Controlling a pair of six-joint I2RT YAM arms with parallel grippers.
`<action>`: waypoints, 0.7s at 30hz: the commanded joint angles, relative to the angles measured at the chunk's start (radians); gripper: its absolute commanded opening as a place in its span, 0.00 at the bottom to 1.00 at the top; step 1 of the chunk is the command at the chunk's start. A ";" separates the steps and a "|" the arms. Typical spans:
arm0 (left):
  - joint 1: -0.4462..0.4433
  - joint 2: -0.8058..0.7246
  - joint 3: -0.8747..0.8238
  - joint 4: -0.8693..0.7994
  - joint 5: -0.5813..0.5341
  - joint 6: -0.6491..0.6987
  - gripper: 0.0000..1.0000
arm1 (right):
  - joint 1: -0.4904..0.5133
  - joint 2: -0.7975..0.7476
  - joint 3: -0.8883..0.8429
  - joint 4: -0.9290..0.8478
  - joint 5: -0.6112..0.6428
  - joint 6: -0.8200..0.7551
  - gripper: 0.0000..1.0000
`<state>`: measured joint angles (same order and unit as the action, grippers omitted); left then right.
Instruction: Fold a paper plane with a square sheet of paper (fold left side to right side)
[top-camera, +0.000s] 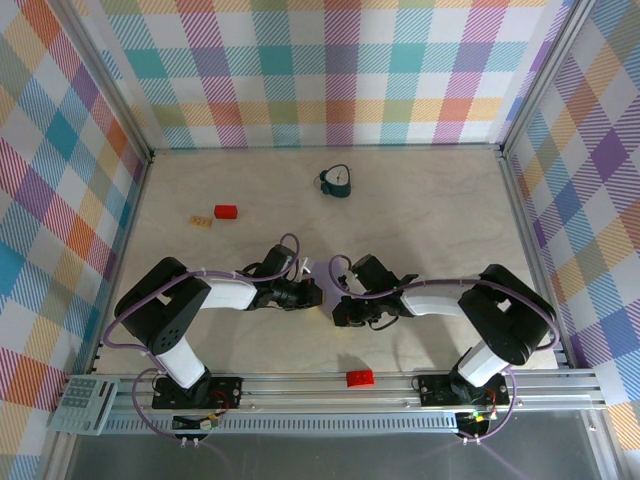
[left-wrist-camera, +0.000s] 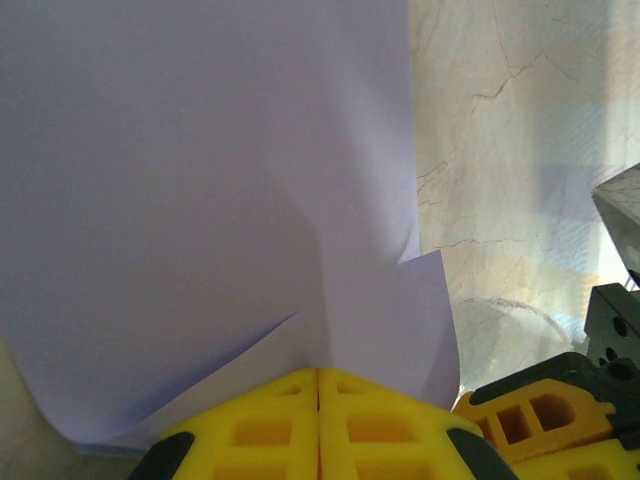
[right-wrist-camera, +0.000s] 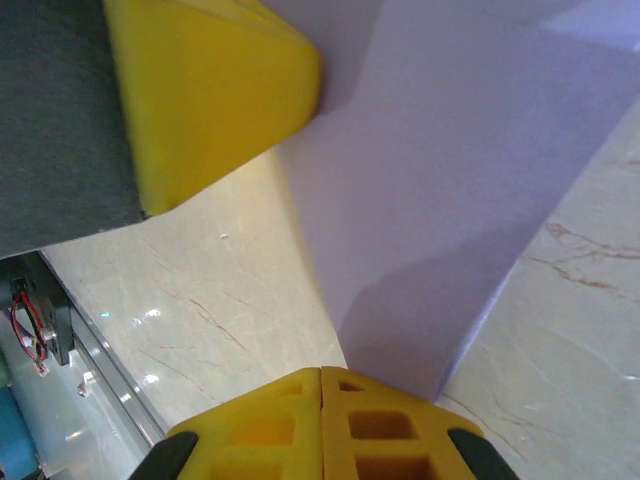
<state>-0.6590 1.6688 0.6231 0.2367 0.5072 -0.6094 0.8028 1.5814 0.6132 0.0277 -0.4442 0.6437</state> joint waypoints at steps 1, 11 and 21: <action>-0.008 0.002 -0.023 -0.042 -0.041 0.016 0.08 | 0.004 0.017 -0.016 0.022 -0.018 0.014 0.07; -0.008 0.003 -0.022 -0.048 -0.049 0.016 0.08 | 0.004 0.025 -0.032 0.007 -0.039 0.019 0.07; -0.008 0.010 -0.014 -0.053 -0.050 0.016 0.08 | 0.004 0.001 -0.080 0.014 -0.084 0.048 0.06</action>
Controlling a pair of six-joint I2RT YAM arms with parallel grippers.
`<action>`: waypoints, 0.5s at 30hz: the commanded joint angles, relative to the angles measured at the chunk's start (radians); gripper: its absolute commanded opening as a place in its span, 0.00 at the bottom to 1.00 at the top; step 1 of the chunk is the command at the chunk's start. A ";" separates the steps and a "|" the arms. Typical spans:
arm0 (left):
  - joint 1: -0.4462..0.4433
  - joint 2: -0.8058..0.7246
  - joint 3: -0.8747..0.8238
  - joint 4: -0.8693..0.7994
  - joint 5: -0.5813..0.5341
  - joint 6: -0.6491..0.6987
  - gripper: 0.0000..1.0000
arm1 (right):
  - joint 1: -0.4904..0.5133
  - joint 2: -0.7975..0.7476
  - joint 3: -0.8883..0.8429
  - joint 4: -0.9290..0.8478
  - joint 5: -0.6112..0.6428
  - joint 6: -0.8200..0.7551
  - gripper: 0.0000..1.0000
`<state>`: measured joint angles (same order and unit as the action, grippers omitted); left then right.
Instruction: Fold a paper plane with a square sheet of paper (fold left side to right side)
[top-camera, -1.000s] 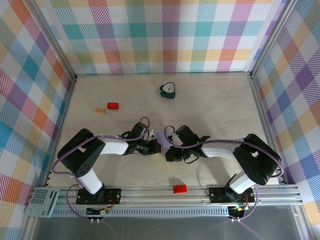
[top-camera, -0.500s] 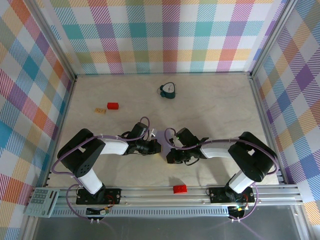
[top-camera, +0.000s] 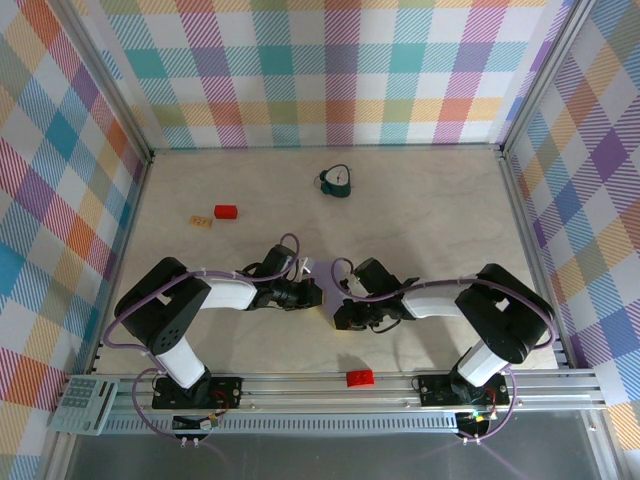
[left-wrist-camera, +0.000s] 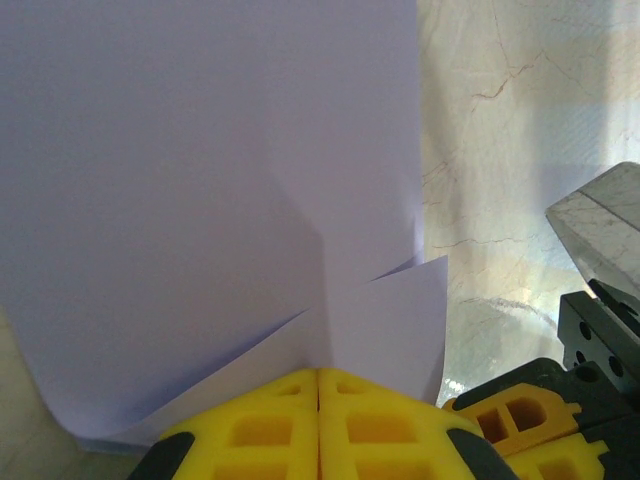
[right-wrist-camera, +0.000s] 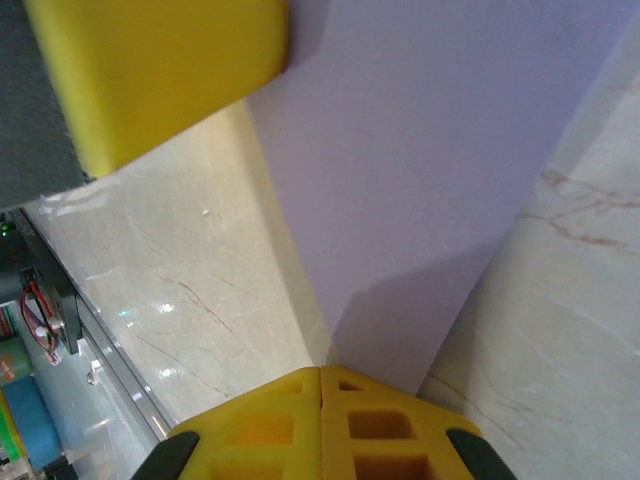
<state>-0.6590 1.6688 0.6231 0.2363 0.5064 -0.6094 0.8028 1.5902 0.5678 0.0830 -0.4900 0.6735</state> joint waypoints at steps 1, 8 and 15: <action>-0.008 0.008 -0.014 -0.052 -0.049 0.016 0.08 | 0.004 -0.016 -0.038 -0.045 -0.043 0.018 0.06; -0.008 0.008 -0.011 -0.054 -0.045 0.021 0.08 | -0.006 -0.158 -0.026 -0.126 -0.014 0.002 0.06; -0.008 0.009 -0.010 -0.051 -0.045 0.023 0.08 | -0.040 -0.214 0.027 -0.159 0.049 -0.036 0.04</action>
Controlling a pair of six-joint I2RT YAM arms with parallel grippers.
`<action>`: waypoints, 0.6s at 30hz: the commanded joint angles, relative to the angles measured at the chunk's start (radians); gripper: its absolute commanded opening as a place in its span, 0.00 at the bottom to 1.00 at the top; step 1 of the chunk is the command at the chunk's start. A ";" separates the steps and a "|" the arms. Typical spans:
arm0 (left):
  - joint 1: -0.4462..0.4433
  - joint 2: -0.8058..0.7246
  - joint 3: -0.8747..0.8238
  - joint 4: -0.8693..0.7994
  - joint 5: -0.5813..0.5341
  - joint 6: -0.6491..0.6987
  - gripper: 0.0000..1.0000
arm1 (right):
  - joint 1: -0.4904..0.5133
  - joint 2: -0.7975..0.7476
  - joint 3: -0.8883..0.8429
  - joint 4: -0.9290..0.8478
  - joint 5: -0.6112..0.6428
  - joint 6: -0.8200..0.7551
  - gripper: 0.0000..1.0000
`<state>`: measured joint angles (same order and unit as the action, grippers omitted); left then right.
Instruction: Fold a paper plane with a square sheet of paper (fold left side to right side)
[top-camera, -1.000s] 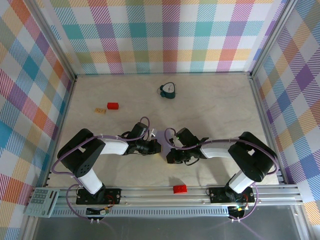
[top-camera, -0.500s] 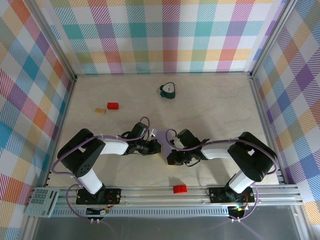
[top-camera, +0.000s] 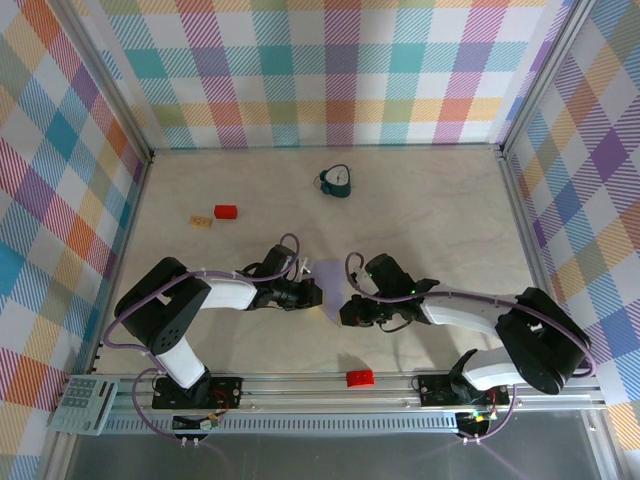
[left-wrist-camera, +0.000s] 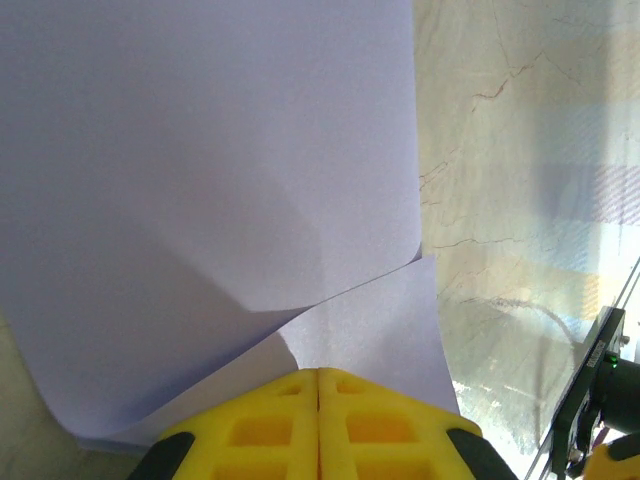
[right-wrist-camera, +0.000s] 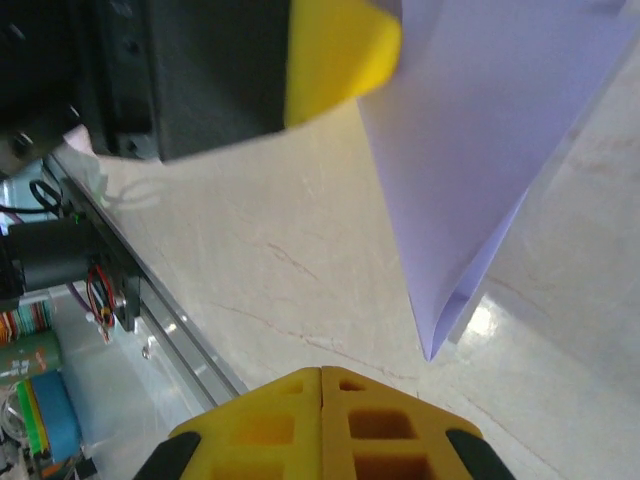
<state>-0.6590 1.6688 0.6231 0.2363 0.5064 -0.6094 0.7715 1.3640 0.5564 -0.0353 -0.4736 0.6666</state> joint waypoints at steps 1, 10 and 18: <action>-0.008 0.009 -0.008 -0.049 -0.045 0.023 0.08 | -0.008 0.030 0.053 -0.041 0.033 -0.034 0.02; -0.008 0.008 -0.010 -0.043 -0.046 0.019 0.08 | -0.007 0.213 0.119 0.007 0.012 -0.044 0.00; -0.008 -0.001 -0.009 -0.043 -0.048 0.016 0.08 | 0.013 0.256 0.114 -0.035 0.046 -0.044 0.00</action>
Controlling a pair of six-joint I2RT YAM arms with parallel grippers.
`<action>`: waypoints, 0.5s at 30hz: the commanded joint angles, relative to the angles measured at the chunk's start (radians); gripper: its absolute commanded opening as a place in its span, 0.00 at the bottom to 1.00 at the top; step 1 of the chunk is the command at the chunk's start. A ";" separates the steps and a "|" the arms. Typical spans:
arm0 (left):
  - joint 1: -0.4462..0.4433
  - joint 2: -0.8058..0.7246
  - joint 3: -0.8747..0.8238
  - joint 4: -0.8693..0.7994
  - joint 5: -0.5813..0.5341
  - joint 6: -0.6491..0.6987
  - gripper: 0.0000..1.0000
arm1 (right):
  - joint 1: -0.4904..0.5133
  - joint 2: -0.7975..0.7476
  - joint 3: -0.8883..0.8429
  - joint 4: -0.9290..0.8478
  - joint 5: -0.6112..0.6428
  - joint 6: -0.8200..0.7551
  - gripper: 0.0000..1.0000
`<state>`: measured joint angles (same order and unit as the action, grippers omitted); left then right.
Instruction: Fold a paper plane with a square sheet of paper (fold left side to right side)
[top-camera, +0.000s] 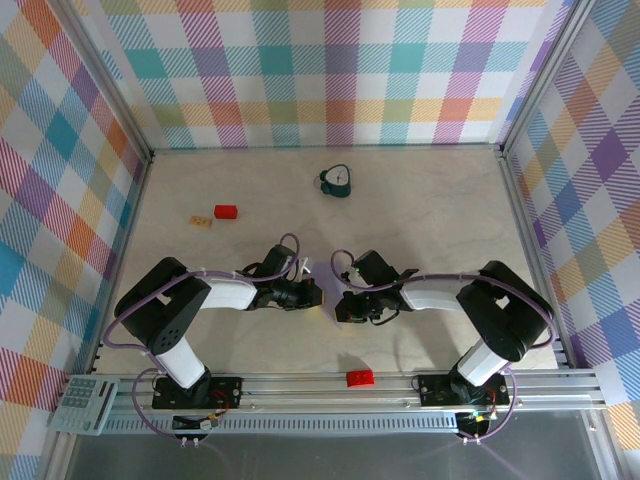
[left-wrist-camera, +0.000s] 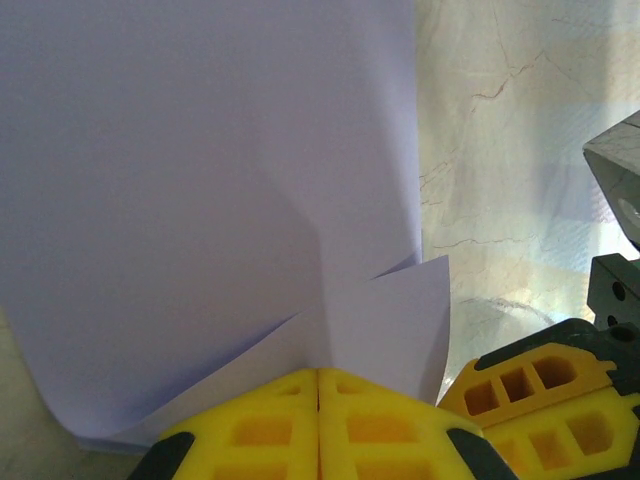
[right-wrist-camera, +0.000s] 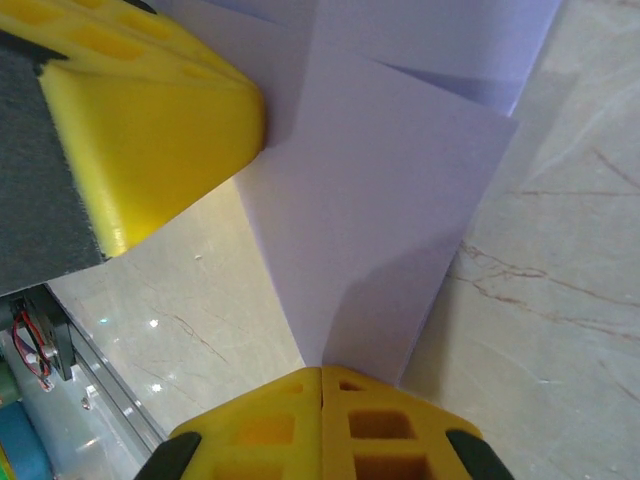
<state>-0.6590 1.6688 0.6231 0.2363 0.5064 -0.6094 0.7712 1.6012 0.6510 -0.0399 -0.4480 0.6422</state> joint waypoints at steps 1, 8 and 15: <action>-0.008 -0.003 -0.008 -0.042 -0.048 0.016 0.08 | 0.017 0.022 0.019 -0.038 0.031 -0.020 0.00; -0.008 -0.079 -0.041 0.041 -0.035 -0.013 0.09 | 0.056 0.060 0.049 -0.181 0.144 -0.018 0.00; -0.035 -0.176 -0.124 0.137 0.007 -0.039 0.11 | 0.085 0.095 0.097 -0.324 0.273 0.007 0.00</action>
<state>-0.6662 1.5349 0.5362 0.3115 0.4889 -0.6365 0.8444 1.6405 0.7582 -0.1993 -0.3161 0.6403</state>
